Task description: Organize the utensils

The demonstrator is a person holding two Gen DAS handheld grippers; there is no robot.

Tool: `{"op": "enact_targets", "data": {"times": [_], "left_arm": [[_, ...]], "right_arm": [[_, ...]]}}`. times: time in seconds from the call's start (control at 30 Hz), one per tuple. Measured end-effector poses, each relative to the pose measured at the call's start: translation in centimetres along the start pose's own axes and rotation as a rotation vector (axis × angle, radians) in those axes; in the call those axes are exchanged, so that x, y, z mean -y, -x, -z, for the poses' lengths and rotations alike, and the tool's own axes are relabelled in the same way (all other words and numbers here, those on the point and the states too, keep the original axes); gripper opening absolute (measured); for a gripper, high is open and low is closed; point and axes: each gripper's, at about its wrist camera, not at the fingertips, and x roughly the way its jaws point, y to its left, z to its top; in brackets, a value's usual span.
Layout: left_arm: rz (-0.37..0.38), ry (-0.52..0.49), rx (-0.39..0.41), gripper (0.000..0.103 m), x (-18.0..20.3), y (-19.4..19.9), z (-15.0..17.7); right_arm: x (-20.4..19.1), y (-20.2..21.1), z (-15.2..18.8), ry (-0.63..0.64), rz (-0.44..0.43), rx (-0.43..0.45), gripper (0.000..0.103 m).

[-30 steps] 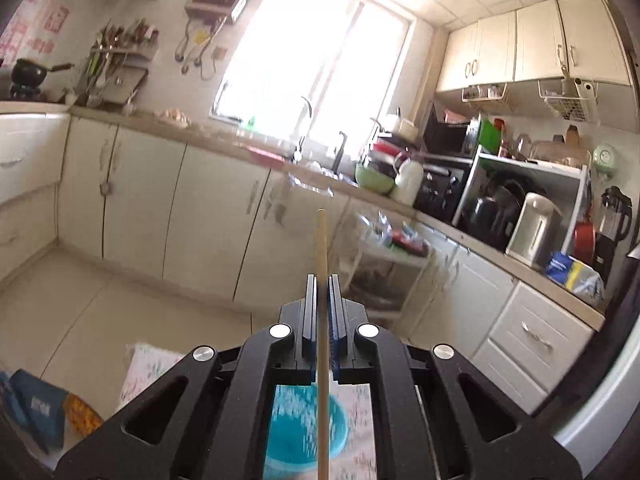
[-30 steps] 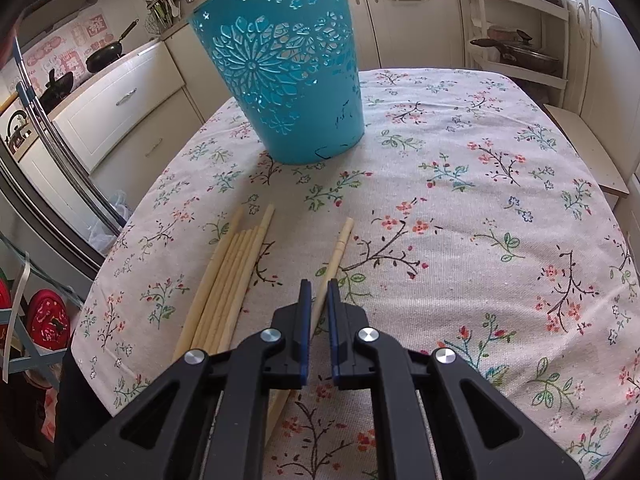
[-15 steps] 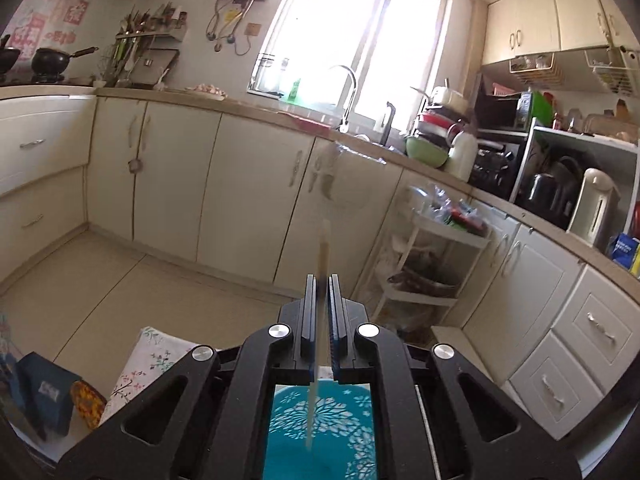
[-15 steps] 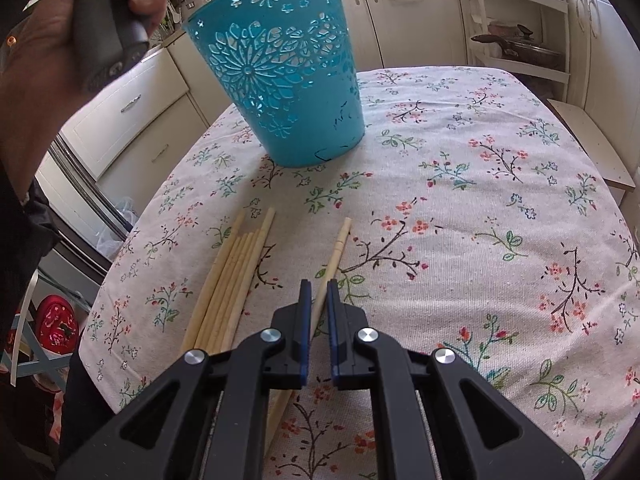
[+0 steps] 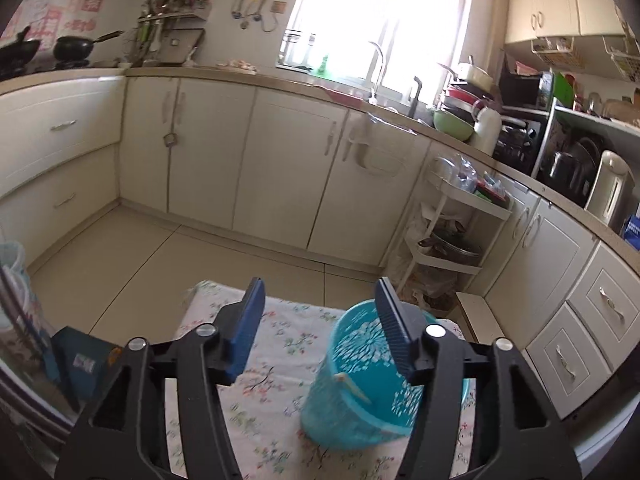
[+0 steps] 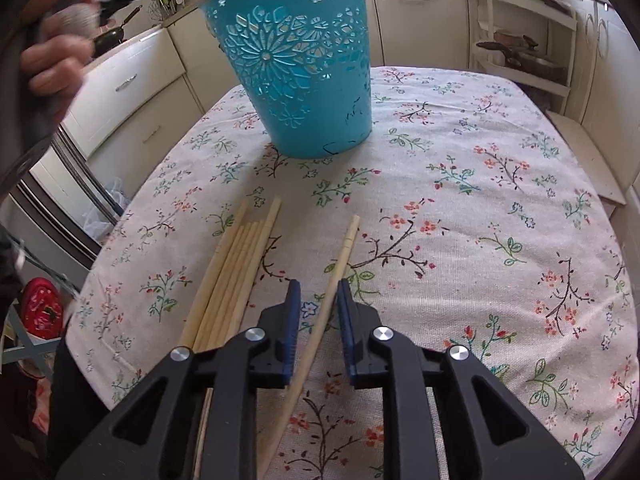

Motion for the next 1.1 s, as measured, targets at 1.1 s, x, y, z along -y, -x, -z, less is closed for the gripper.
{"op": "enact_targets", "data": {"times": [1.1], "left_arm": [[-0.165, -0.083, -0.428, 0.075, -7.0, -1.5, 16.2]], "right_arm": [[1.2, 5.7, -22.1, -0.223, -0.133, 0.637, 0.006]]}}
